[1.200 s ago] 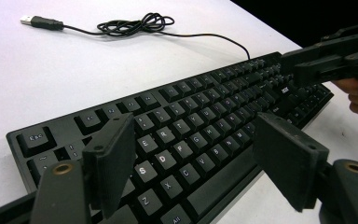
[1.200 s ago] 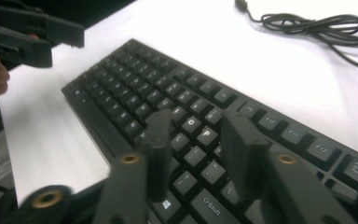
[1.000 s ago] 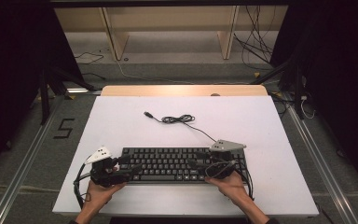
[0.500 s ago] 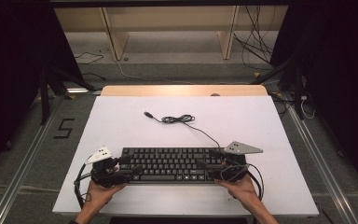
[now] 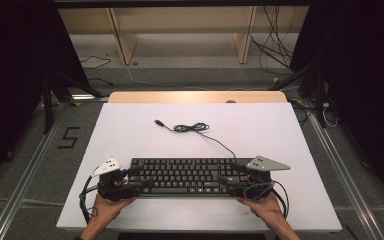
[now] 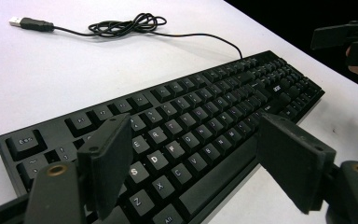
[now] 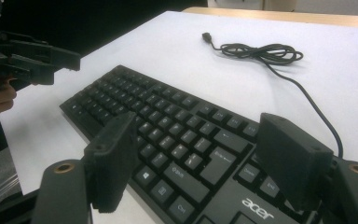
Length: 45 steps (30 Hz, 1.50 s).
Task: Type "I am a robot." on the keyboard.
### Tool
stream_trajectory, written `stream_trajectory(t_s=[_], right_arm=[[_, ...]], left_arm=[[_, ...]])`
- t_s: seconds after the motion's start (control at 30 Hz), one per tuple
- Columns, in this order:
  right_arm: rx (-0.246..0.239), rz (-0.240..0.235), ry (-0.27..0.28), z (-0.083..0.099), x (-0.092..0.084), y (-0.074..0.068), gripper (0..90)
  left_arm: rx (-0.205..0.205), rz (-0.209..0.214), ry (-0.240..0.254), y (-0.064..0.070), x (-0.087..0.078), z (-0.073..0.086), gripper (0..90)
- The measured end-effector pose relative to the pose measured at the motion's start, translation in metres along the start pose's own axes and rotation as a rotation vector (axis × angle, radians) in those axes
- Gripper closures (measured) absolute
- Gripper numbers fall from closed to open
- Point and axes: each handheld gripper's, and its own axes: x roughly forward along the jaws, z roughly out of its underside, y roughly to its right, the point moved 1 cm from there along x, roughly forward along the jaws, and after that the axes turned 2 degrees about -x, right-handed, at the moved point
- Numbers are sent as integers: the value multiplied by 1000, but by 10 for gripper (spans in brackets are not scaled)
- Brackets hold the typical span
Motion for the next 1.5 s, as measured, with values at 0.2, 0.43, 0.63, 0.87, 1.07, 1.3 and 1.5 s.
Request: stream_trajectory(t_s=[0.2, 0.43, 0.63, 0.87, 1.07, 1.3, 1.5], right_arm=[[0, 20, 22, 7, -12, 1, 297], [-7, 43, 21, 17, -24, 3, 290], [-3, 68, 25, 24, -32, 7, 285], [-2, 74, 26, 25, -34, 8, 281], [-4, 75, 26, 24, -34, 7, 276], [-6, 71, 24, 24, -33, 7, 275], [-7, 72, 23, 24, -33, 7, 275]], left_arm=[[6, 8, -3, 1, 1, 0, 263], [8, 14, -8, 4, 0, 2, 260], [8, 20, -8, 8, -2, 4, 260], [11, 19, -7, 8, -2, 4, 259], [8, 15, 7, 7, -3, 3, 257], [7, 12, 7, 6, -3, 3, 254], [10, 11, 6, 6, -3, 3, 254]])
